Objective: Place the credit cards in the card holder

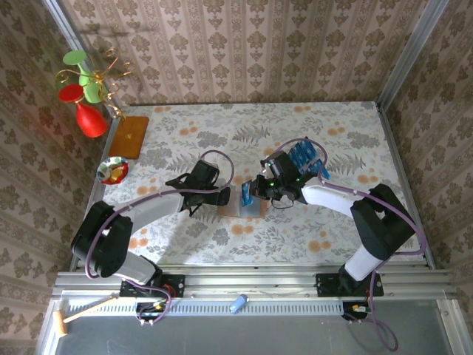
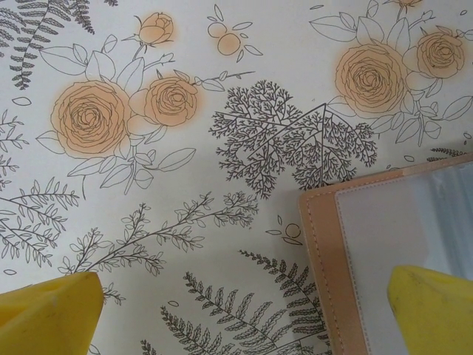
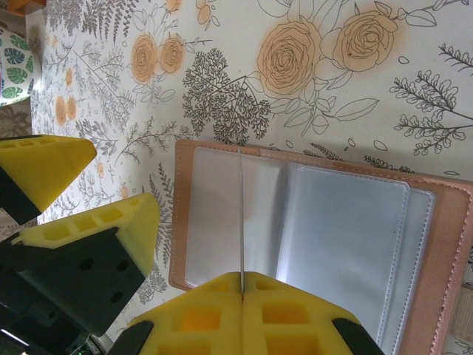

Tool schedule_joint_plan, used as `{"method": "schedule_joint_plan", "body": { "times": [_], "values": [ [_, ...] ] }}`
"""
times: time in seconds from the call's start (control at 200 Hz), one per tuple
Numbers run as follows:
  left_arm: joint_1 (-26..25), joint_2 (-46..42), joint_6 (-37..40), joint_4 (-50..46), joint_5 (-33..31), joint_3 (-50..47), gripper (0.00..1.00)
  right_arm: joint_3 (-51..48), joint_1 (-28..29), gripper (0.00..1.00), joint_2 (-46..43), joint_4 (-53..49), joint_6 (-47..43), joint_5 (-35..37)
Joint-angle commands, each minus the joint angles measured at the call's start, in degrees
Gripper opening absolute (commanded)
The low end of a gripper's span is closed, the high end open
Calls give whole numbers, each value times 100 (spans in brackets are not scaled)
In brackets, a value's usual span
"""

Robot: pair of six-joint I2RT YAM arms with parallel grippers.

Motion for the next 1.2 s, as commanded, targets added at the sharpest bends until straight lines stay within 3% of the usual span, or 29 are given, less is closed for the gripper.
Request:
{"method": "schedule_joint_plan", "body": {
  "times": [0.0, 0.49, 1.195],
  "values": [
    [-14, 4, 115, 3, -65, -13, 100, 72, 32, 0, 117, -57, -70, 74],
    [-64, 138, 156, 171, 138, -30, 100, 76, 41, 0, 330, 23, -25, 68],
    [-125, 441, 28, 222, -145, -417, 100, -414, -104, 0, 380, 318, -17, 62]
  ]
}}
